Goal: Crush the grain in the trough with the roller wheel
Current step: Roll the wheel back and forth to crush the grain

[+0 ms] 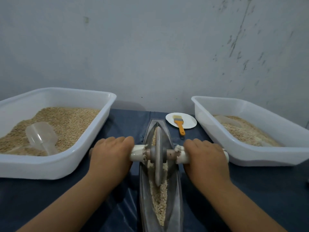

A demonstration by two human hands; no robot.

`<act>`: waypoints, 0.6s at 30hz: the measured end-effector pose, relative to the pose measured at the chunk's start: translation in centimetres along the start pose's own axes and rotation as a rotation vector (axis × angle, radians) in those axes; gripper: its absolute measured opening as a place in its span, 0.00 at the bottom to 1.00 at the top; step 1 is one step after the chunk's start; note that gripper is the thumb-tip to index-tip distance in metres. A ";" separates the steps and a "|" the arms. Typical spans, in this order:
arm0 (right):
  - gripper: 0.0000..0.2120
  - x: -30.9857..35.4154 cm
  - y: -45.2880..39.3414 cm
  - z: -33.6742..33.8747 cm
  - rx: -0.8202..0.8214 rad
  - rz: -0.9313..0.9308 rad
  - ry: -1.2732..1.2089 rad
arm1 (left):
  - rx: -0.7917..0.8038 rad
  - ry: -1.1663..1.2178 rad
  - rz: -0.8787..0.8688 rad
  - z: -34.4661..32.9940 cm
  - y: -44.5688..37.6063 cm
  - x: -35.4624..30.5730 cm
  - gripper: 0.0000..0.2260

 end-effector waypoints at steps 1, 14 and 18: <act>0.11 0.0 -1.3 -0.8 0.073 -0.007 0.049 | 0.013 -0.028 0.010 -0.4 -0.7 0.1 0.13; 0.14 -1.0 -2.1 -2.6 0.080 0.021 0.063 | 0.003 -0.004 -0.035 -1.0 -1.5 0.0 0.18; 0.05 -1.8 -3.7 -4.7 0.258 -0.078 -0.020 | 0.032 -0.085 -0.004 -1.3 -4.2 0.0 0.11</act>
Point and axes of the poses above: each hand's wrist, its own y-axis away from the middle knuckle, its own z-axis out of the back of the hand, x = y × z, the point moved 7 cm from there along -y, towards the middle knuckle, and after that the axes turned 10 degrees about -x, right-handed, at the moved point
